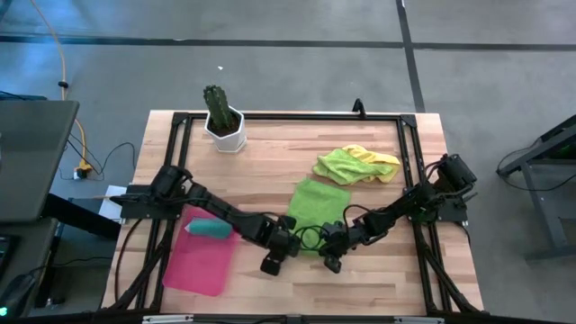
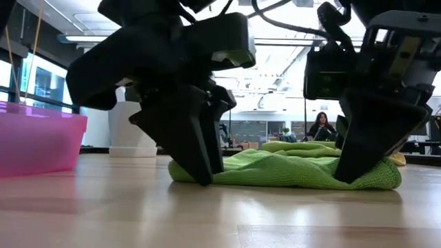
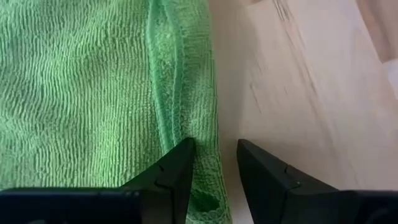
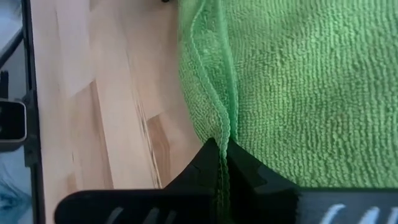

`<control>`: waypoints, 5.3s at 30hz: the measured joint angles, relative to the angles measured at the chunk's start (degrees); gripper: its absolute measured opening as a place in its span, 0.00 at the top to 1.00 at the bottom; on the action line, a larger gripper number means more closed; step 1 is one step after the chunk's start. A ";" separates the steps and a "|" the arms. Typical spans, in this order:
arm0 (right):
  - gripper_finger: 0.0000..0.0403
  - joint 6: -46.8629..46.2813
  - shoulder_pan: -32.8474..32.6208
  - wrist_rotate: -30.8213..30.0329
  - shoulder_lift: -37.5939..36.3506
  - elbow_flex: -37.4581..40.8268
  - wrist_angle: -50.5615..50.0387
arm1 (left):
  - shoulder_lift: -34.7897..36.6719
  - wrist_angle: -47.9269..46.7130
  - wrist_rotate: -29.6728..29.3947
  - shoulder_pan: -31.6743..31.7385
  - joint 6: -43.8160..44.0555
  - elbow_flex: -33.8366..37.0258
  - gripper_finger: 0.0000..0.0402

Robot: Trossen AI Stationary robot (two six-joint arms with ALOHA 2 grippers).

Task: Roll microfiber towels into tight, uniform cylinder then place into a basket
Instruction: Roll the dark green towel

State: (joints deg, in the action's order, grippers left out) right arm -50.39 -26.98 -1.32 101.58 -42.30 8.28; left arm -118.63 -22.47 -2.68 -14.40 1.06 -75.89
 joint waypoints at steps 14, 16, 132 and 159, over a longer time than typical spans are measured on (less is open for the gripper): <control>0.68 26.01 -0.15 2.53 -5.11 0.30 -2.11 | -0.55 0.23 8.29 1.96 9.35 -0.01 0.88; 0.64 30.36 -0.64 2.67 -6.41 0.28 -2.52 | -0.57 0.30 10.31 1.91 12.11 0.01 0.92; 1.00 -41.07 -12.50 -8.14 3.65 0.08 7.13 | -1.05 7.76 -13.72 -6.95 -11.88 -1.67 0.76; 0.97 -25.40 -12.40 -6.96 2.14 0.21 7.74 | -5.67 10.53 -0.76 -1.57 -2.63 -2.04 0.78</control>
State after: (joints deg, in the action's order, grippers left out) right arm -75.79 -39.38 -8.28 103.72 -42.10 16.02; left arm -124.29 -11.94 -3.44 -15.98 -1.57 -77.93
